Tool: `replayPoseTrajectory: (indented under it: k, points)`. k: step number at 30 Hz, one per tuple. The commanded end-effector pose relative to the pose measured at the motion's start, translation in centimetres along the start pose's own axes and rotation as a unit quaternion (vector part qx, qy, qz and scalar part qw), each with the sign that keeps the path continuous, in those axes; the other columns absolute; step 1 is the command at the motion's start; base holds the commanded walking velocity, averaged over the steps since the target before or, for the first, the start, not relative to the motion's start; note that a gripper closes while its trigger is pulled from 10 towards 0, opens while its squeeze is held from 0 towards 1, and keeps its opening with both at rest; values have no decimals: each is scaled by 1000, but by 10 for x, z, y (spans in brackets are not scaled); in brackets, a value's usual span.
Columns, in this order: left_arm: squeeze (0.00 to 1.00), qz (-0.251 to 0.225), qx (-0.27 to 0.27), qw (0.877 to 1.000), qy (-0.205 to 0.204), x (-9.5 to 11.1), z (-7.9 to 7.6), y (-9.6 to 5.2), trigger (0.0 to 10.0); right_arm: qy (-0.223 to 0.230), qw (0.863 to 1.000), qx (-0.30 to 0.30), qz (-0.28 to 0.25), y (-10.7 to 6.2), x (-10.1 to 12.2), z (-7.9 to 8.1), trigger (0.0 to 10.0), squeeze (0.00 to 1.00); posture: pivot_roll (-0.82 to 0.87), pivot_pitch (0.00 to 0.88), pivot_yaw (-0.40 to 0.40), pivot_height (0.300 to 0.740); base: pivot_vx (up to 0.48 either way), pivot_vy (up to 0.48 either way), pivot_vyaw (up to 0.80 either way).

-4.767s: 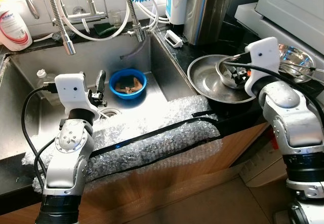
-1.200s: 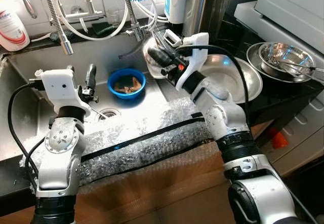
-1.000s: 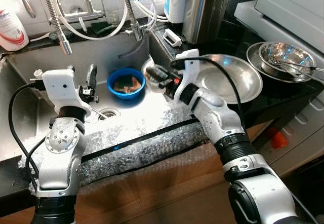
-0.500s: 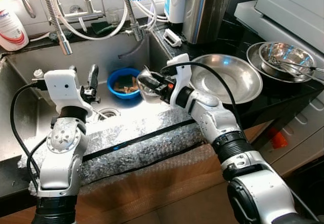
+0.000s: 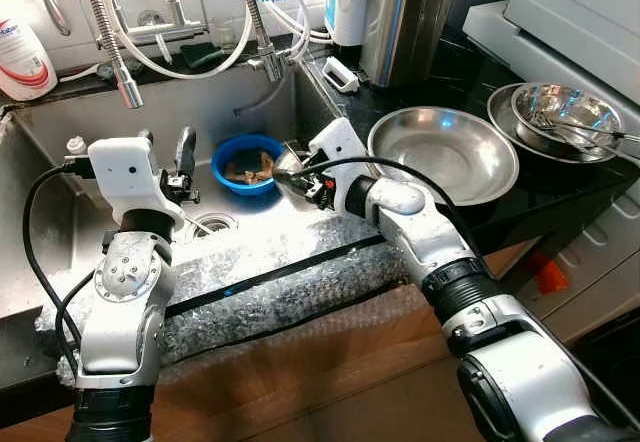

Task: Kitchen organization

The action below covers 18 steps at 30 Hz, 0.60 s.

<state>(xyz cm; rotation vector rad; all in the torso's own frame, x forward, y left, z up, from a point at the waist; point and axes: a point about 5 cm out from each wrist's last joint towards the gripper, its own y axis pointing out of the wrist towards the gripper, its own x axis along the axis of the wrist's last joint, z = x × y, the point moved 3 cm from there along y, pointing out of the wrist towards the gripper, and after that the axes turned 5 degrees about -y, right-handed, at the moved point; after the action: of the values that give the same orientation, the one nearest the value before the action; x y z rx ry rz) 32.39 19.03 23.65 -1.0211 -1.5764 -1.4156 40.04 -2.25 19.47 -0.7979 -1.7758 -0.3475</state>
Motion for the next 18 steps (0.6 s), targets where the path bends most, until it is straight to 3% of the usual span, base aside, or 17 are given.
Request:
replayPoseTrajectory:
  k: [1,9,10,12,16,18]
  points:
    - [0,-3,0,1000,-3,3,-1,1,10000,-60,998,-3,3,2,10,-4,10000,0,11,111,-7,740,0,0,0]
    - [0,-2,1,1000,-4,2,-1,1,10000,-130,991,-10,8,1,17,-9,10000,0,12,110,-8,740,0,0,0]
    - [0,-1,0,1000,-4,2,-1,1,10000,-165,986,-5,20,0,16,-9,10000,0,12,109,-8,740,0,0,0]
    - [0,-1,-1,1000,-4,2,-2,1,10000,-189,982,-1,29,0,14,-9,10000,0,10,106,-8,740,0,0,0]
    - [0,-2,-2,1000,-6,2,-2,2,10000,-161,987,-25,13,0,18,-13,10000,0,10,101,-9,740,0,0,0]
    - [0,-5,-1,1000,-6,2,-3,2,10000,-138,988,-61,-40,-3,35,-20,10000,0,11,98,-8,740,0,0,0]
